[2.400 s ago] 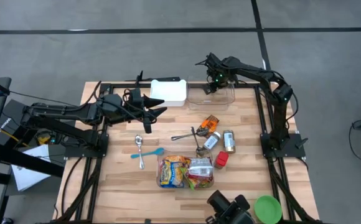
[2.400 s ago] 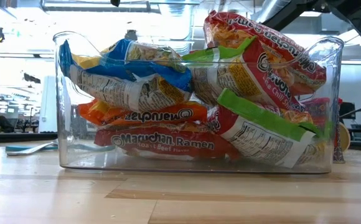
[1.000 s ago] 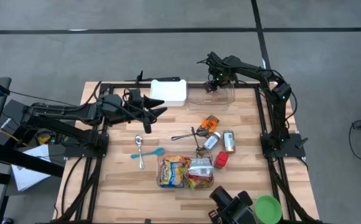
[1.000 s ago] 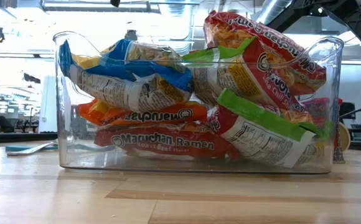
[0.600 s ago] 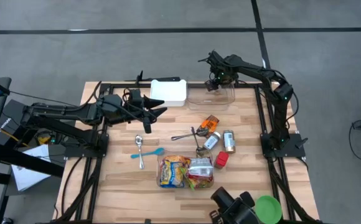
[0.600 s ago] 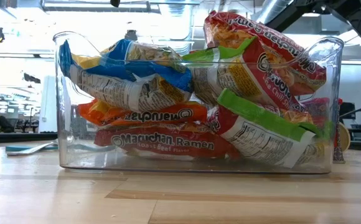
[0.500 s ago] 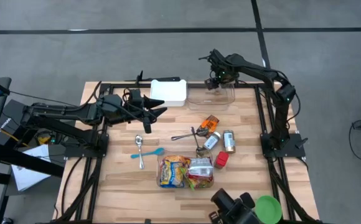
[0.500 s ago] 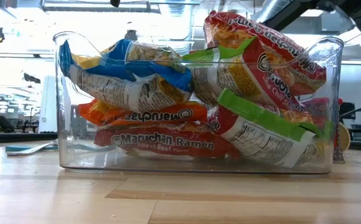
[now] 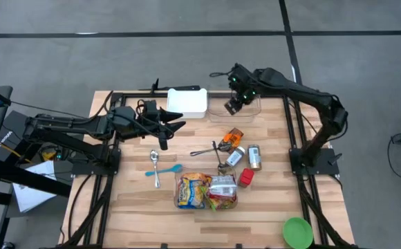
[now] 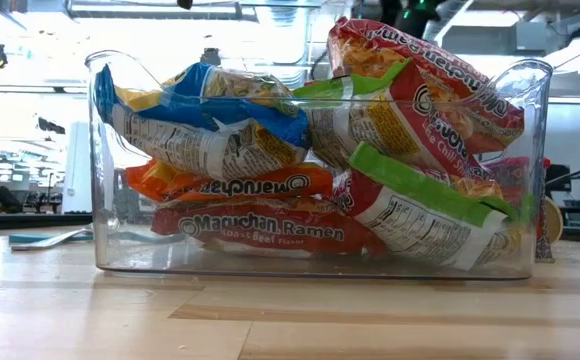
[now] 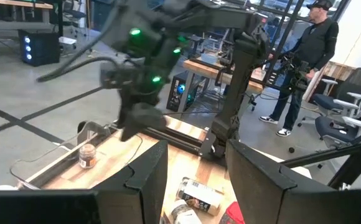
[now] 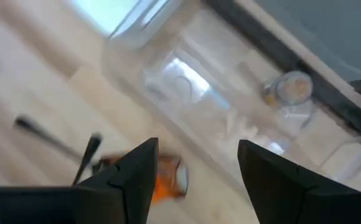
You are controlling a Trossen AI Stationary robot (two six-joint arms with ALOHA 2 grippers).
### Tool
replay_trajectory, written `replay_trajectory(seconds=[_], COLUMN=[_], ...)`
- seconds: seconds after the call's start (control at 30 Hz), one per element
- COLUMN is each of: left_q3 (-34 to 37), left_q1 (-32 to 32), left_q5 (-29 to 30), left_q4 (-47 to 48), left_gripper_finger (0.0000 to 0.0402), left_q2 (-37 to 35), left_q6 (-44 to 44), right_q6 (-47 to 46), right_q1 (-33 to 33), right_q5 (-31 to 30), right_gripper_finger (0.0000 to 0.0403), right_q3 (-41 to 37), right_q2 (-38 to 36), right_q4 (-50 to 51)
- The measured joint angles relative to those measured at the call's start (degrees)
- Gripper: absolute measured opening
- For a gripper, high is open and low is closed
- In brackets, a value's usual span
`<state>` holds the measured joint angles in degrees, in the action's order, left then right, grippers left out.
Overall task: Pick & Place Food Item
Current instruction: Put the red seasoning into the top transparent bin
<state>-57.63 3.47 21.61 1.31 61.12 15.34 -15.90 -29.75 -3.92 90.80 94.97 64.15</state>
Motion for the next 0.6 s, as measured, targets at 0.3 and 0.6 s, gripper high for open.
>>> replay_trajectory(seconds=[0.3,0.6], left_q3=[0.0,0.0], left_q1=[1.0,1.1], left_q5=[0.0,0.0], left_q4=[0.2,0.1], left_gripper_finger=[0.0159,0.0159], left_q2=[0.0,0.0], left_q6=[-1.8,-3.2], right_q6=[3.9,1.8], right_q1=[15.8,29.6], right_q5=[-0.1,3.1], right_gripper_finger=[0.0215,0.0248], right_q3=[-2.3,-13.6], right_q2=[-7.5,-22.3], right_q4=[8.5,9.0])
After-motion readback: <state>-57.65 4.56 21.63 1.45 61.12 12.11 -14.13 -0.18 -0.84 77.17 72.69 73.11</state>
